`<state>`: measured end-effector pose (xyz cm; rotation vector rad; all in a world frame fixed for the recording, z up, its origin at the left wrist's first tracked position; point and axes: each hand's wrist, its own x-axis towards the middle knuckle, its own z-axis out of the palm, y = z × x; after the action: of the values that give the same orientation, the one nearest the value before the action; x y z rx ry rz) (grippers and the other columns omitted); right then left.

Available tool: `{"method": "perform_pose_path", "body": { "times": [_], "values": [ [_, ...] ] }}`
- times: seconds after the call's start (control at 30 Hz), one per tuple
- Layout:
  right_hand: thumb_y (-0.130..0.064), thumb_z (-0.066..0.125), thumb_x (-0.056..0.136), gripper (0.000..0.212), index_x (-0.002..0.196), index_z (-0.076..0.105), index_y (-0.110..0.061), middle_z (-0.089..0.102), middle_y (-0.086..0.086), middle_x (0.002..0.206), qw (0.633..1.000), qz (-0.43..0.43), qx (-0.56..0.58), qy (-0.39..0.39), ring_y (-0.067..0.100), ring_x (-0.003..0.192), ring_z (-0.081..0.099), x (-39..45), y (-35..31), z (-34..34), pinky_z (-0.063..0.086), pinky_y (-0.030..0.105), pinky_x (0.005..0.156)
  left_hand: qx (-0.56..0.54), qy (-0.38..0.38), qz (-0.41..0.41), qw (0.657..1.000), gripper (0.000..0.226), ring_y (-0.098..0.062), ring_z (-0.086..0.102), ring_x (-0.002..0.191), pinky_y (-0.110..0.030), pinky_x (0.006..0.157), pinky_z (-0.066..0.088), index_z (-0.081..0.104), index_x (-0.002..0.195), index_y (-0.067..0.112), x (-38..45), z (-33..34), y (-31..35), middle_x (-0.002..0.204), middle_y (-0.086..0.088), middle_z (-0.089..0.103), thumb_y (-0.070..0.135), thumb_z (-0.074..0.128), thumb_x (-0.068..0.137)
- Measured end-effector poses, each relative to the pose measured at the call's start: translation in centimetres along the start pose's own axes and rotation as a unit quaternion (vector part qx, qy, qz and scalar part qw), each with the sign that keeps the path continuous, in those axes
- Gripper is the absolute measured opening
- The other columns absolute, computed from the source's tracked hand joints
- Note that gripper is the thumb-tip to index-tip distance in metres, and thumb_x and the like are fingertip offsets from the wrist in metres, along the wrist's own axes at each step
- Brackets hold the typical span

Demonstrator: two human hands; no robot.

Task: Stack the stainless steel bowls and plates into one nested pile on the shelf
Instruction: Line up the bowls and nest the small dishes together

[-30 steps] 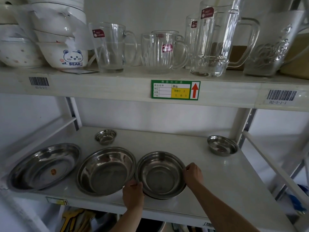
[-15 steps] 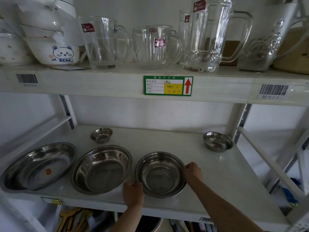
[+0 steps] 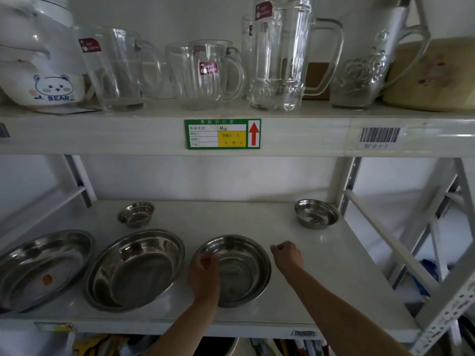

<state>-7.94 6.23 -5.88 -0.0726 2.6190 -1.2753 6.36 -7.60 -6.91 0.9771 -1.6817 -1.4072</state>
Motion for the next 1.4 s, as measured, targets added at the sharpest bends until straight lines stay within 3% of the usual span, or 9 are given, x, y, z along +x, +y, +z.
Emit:
{"method": "perform_pose_path", "body": {
  "times": [0.07, 0.13, 0.23, 0.33, 0.5, 0.67, 0.97, 1.3, 1.4],
  "values": [
    [-0.030, 0.059, 0.090, 0.037, 0.059, 0.055, -0.011, 0.059, 0.009, 0.069, 1.000, 0.010, 0.025, 0.009, 0.027, 0.074, 0.058, 0.1, -0.1, -0.7, 0.042, 0.030, 0.069, 0.011, -0.041, 0.005, 0.999, 0.015, -0.021, 0.054, 0.062, -0.023, 0.054, 0.042, 0.065, 0.077, 0.007, 0.3, 1.6, 1.0, 0.065, -0.004, 0.060, 0.018, 0.063, 0.086],
    [-0.031, 0.060, 0.091, 0.035, 0.063, 0.056, -0.010, 0.060, 0.012, 0.068, 0.998, 0.021, 0.058, 0.010, 0.029, 0.072, 0.058, 0.3, 0.0, -1.2, 0.045, 0.032, 0.069, -0.005, -0.098, -0.021, 0.995, 0.015, -0.019, 0.052, 0.056, -0.021, 0.047, 0.040, 0.065, 0.077, 0.008, 0.6, 3.5, 2.1, 0.059, -0.002, 0.058, 0.018, 0.061, 0.088],
    [-0.032, 0.062, 0.090, 0.031, 0.073, 0.064, -0.006, 0.070, 0.021, 0.080, 0.991, 0.035, 0.129, 0.003, 0.033, 0.073, 0.065, 1.0, 0.5, -2.2, 0.054, 0.040, 0.072, -0.013, -0.166, -0.039, 0.985, 0.016, -0.019, 0.051, 0.055, -0.024, 0.055, 0.044, 0.065, 0.081, 0.006, 1.1, 6.7, 3.7, 0.059, -0.004, 0.059, 0.019, 0.061, 0.088],
    [-0.027, 0.060, 0.094, 0.027, 0.076, 0.064, -0.007, 0.064, 0.010, 0.070, 0.978, 0.062, 0.200, -0.024, 0.018, 0.057, 0.055, 1.2, 1.0, -3.8, 0.044, 0.028, 0.056, -0.016, -0.225, -0.040, 0.973, 0.016, -0.013, 0.049, 0.048, -0.016, 0.043, 0.042, 0.062, 0.081, 0.005, 1.2, 9.6, 5.2, 0.059, -0.003, 0.058, 0.018, 0.060, 0.090],
    [-0.029, 0.059, 0.095, 0.027, 0.094, 0.068, -0.004, 0.064, 0.005, 0.073, 0.954, 0.128, 0.261, -0.073, 0.016, 0.062, 0.056, 1.0, 2.1, -6.1, 0.041, 0.025, 0.059, 0.008, -0.332, -0.095, 0.938, 0.019, -0.018, 0.059, 0.056, -0.026, 0.051, 0.051, 0.063, 0.083, 0.005, 1.3, 14.7, 6.1, 0.071, -0.009, 0.067, 0.023, 0.060, 0.089],
    [-0.030, 0.058, 0.095, 0.028, 0.093, 0.069, -0.004, 0.063, 0.003, 0.070, 0.944, 0.151, 0.286, -0.067, 0.015, 0.061, 0.055, 1.3, 4.1, -7.9, 0.040, 0.025, 0.060, 0.028, -0.400, -0.136, 0.906, 0.022, -0.021, 0.064, 0.067, -0.032, 0.065, 0.057, 0.061, 0.089, 0.007, 1.8, 20.2, 5.5, 0.082, -0.012, 0.068, 0.028, 0.056, 0.092],
    [-0.032, 0.056, 0.096, 0.032, 0.097, 0.069, -0.003, 0.064, 0.004, 0.071, 0.935, 0.161, 0.317, -0.016, 0.015, 0.061, 0.055, 2.7, 7.1, -10.0, 0.040, 0.025, 0.059, 0.020, -0.377, -0.215, 0.901, 0.035, -0.023, 0.058, 0.060, -0.029, 0.050, 0.054, 0.055, 0.110, -0.004, 3.5, 28.9, 2.6, 0.075, -0.015, 0.060, 0.025, 0.057, 0.093],
    [-0.033, 0.058, 0.095, 0.030, 0.091, 0.069, -0.005, 0.061, 0.003, 0.067, 0.928, 0.171, 0.330, -0.002, 0.012, 0.051, 0.051, 3.6, 9.8, -10.6, 0.034, 0.020, 0.049, -0.012, -0.332, -0.235, 0.914, 0.027, -0.019, 0.048, 0.029, -0.023, 0.046, 0.038, 0.057, 0.083, 0.001, 5.1, 35.8, 0.5, 0.052, -0.014, 0.056, 0.027, 0.062, 0.089],
    [-0.032, 0.058, 0.095, 0.028, 0.083, 0.067, -0.009, 0.060, 0.001, 0.062, 0.926, 0.171, 0.338, 0.000, 0.010, 0.046, 0.050, 3.9, 10.2, -10.5, 0.033, 0.017, 0.046, -0.027, -0.339, -0.256, 0.905, 0.026, -0.016, 0.053, 0.034, -0.025, 0.043, 0.044, 0.057, 0.092, 0.003, 5.1, 37.9, -0.3, 0.051, -0.010, 0.057, 0.029, 0.062, 0.090]
  ]
}}
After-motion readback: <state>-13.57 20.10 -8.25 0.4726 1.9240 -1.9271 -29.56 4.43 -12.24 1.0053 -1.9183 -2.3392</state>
